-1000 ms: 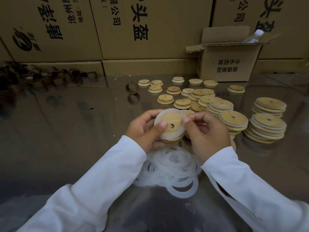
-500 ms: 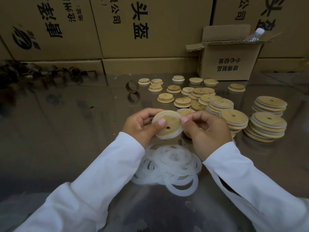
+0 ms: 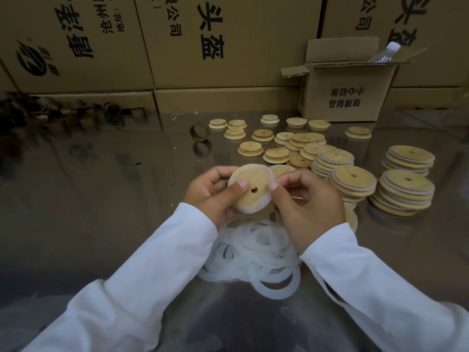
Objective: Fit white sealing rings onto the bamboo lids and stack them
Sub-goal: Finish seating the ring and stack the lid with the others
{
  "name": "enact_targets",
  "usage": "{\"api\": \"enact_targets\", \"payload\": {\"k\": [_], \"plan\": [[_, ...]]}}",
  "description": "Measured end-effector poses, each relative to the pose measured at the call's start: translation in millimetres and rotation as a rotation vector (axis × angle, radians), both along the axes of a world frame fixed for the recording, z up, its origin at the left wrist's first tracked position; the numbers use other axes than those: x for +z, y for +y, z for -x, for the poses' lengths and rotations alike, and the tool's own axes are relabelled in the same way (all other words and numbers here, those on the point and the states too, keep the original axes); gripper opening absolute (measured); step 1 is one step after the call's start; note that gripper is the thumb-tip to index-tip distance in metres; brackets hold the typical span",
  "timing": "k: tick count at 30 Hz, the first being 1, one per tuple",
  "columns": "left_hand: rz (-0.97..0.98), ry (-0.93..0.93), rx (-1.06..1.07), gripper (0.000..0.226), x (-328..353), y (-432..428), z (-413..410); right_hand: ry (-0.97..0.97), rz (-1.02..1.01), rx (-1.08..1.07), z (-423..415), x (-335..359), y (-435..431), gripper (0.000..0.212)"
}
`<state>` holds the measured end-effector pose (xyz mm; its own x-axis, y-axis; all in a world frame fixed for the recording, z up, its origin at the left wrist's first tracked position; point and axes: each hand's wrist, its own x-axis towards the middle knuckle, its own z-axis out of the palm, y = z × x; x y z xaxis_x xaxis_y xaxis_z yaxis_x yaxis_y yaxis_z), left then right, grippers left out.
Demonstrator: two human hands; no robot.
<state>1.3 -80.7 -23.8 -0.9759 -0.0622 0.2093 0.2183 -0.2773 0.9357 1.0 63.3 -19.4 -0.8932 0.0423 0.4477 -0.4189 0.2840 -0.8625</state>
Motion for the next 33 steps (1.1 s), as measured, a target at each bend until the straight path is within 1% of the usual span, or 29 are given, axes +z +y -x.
{"api": "enact_targets", "payload": {"k": [4,6,9,13,16,19,24,27,31,33], "plan": [[0.129,-0.024,-0.034,0.017,-0.7,0.4,-0.9,0.032,-0.053,0.001,-0.7,-0.2,1.6,0.014],[0.201,-0.008,-0.02,0.014,-2.1,0.6,-0.7,0.045,-0.097,0.01,-2.1,-1.2,0.6,0.014],[0.279,0.036,0.009,0.015,-2.3,-1.3,-0.3,0.02,-0.094,0.016,-1.4,-0.7,-0.1,0.018],[0.325,0.109,0.054,0.02,0.1,-1.2,-0.1,-0.015,-0.108,-0.006,0.6,1.4,1.8,0.018],[0.348,0.157,0.08,0.021,3.3,-0.5,-0.8,-0.02,-0.1,-0.035,2.7,3.1,4.2,0.013],[0.347,0.177,0.096,0.021,6.4,-1.3,-1.2,-0.013,-0.099,-0.036,5.0,4.6,5.5,0.008],[0.333,0.146,0.125,0.018,4.0,0.3,-3.6,0.047,-0.162,0.023,2.0,3.0,4.6,0.014],[0.258,0.068,0.124,0.015,1.3,1.0,-3.6,0.09,-0.213,0.013,-1.5,0.1,3.3,0.013],[0.079,-0.026,0.081,0.016,1.8,1.3,-1.9,0.11,-0.201,-0.021,-1.0,-1.7,3.4,0.006],[0.062,-0.06,0.04,0.015,1.5,1.0,-1.6,0.096,-0.226,-0.03,0.6,-2.9,3.7,0.007]]}}
